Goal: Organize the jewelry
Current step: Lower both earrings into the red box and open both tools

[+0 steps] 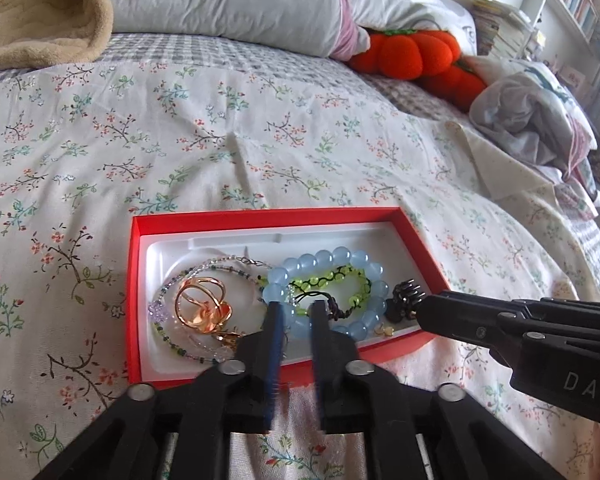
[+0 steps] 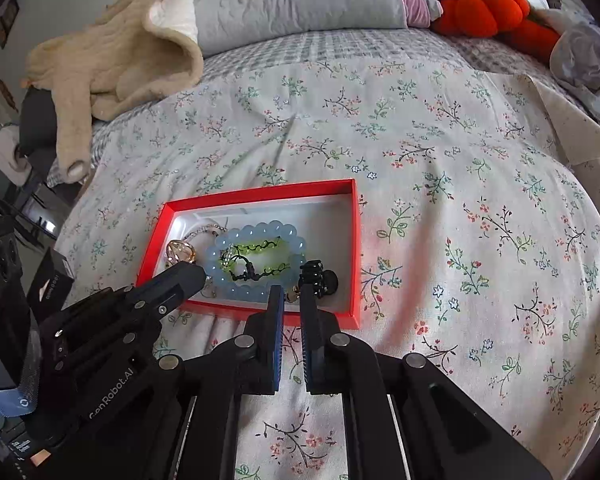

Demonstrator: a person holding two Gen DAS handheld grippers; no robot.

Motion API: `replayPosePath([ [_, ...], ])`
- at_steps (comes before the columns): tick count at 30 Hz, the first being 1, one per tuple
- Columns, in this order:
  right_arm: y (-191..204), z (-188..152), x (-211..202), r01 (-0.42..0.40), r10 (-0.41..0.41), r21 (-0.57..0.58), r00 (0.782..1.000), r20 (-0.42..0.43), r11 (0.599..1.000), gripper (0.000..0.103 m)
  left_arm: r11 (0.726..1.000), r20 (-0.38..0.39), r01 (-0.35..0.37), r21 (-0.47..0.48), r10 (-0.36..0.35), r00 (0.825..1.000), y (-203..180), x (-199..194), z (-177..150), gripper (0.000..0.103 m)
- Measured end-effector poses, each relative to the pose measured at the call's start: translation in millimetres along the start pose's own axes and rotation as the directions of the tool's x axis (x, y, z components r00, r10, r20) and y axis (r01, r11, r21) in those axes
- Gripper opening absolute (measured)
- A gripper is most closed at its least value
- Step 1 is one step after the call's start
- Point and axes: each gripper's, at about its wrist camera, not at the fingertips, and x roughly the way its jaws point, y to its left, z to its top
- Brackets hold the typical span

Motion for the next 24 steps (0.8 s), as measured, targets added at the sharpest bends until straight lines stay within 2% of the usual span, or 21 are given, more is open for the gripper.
replayPosePath([
  [2, 0.5, 1.5, 0.0, 0.0, 0.0, 0.002, 1.0, 0.004, 1.0, 0.008, 1.0, 0.013, -0.01, -0.002, 0.01, 1.0, -0.1, -6.0, -0.4, 0.029],
  [5, 1.5, 4.7, 0.0, -0.005, 0.005, 0.01, 1.0, 0.011, 1.0, 0.008, 1.0, 0.013, -0.028, -0.006, 0.028, 1.0, 1.8, -17.6, -3.5, 0.03],
  [9, 4.3, 10.5, 2.6, -0.009, 0.009, 0.016, 1.0, 0.019, 1.0, 0.008, 0.997, -0.006, -0.079, -0.006, 0.079, 0.997, 8.2, -29.3, -10.3, 0.039],
  [14, 7.1, 17.1, 12.3, -0.011, 0.011, 0.025, 1.0, 0.015, 1.0, 0.008, 0.991, -0.032, -0.136, 0.01, 0.136, 0.99, 17.2, -34.5, -17.6, 0.042],
  [18, 7.0, 21.7, 16.1, -0.047, 0.046, 0.021, 0.998, 0.044, 0.999, 0.01, 0.986, -0.046, -0.165, 0.004, 0.165, 0.985, 22.3, -35.2, -21.9, 0.054],
  [20, 8.1, 23.1, 15.3, -0.062, 0.061, 0.013, 0.998, 0.035, 0.998, 0.025, 0.982, -0.051, -0.19, 0.001, 0.19, 0.98, 23.8, -36.1, -23.6, 0.06],
  [21, 8.4, 22.0, 12.6, -0.065, 0.065, 0.012, 0.997, 0.041, 0.998, 0.04, 0.978, -0.056, -0.207, 0.0, 0.207, 0.977, 24.5, -36.6, -24.1, 0.063],
  [22, 8.8, 20.6, 8.6, -0.065, 0.064, 0.008, 0.997, 0.051, 0.998, 0.048, 0.976, -0.061, -0.22, -0.003, 0.219, 0.974, 24.9, -37.4, -24.7, 0.065],
  [24, 8.5, 17.3, 1.3, -0.069, 0.069, 0.004, 0.996, 0.054, 0.998, 0.048, 0.971, -0.069, -0.241, -0.008, 0.24, 0.968, 26.5, -40.0, -27.4, 0.073],
])
